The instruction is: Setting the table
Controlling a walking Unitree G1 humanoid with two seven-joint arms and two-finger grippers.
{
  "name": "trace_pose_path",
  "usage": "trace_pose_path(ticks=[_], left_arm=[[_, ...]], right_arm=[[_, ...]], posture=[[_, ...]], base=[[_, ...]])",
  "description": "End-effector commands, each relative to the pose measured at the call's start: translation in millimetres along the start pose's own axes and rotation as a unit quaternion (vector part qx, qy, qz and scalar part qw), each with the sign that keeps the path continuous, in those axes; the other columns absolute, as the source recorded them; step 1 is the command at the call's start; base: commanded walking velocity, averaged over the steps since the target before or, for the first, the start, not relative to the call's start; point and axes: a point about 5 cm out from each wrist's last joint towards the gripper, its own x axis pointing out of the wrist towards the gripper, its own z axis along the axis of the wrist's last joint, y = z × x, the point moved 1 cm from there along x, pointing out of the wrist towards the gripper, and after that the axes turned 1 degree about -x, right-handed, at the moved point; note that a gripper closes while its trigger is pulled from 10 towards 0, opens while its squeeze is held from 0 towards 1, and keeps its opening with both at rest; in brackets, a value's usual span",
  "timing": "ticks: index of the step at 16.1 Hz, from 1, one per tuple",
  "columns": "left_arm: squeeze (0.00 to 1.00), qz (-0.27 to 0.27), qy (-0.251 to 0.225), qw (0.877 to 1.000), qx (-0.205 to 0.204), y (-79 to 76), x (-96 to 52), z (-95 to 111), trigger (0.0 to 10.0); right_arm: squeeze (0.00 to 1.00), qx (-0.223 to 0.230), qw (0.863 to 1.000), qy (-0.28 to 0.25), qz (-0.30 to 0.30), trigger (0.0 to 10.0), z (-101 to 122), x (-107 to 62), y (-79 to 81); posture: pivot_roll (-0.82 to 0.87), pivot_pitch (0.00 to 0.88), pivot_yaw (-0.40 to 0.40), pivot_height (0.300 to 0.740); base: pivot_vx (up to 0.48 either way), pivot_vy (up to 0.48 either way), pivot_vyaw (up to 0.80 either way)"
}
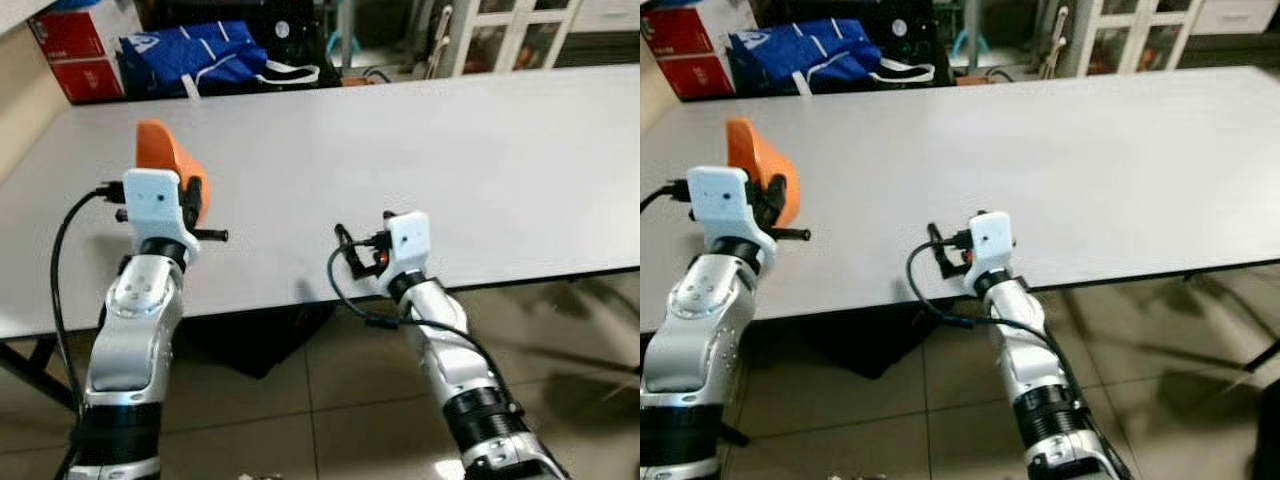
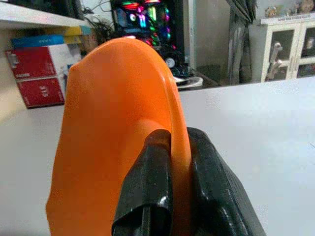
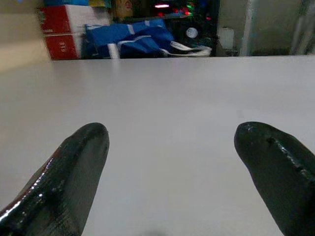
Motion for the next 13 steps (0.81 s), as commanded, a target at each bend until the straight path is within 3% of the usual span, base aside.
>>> trace_pose_path(ticks=[1,2,3,7,10,13], left_arm=[[0.00,-0.010,-0.012,1.000,0.013,-2.2,4.0,8,0.0],[0.00,-0.012,-0.011,1.000,0.021,-0.8,5.6,9,0.0],[0.00,-0.003,-0.004,0.999,0.043,13.1,14.4,12,0.0],[0.00,-0.018,0.011,0.995,0.102,36.7,39.0,21,0.0],[0.00,-0.071,0.055,0.982,0.169,39.0,65.3,15,0.0],[0.00,-0.085,0.075,0.975,0.190,38.7,79.4,12,0.0]], right_arm=[[0.00,0.003,1.000,-0.002,-0.004,10.0,0,-1.1,-2.3],[0.00,0.003,1.000,-0.002,-0.004,10.0,0,-1.1,-2.1],[0.00,0.003,1.000,-0.002,-0.003,10.0,0,-0.8,-1.7],[0.00,0.003,1.000,-0.002,-0.001,10.0,0,-0.5,-0.5],[0.00,0.003,1.000,-0.004,-0.001,10.0,1,-1.2,-0.5],[0.00,-0.001,1.000,-0.005,-0.005,10.0,2,-5.8,-2.6]], posture=[[-0.07,0.000,0.064,0.740],[-0.07,0.000,0.064,0.740],[-0.07,0.000,0.063,0.740],[-0.07,0.000,0.063,0.740],[-0.08,0.000,0.068,0.740],[-0.11,0.000,0.071,0.740]], base=[[0.000,0.000,0.00],[0.000,0.000,0.00],[0.000,0.000,0.00],[0.000,0.000,0.00],[0.000,0.000,0.00],[0.000,0.000,0.00]])
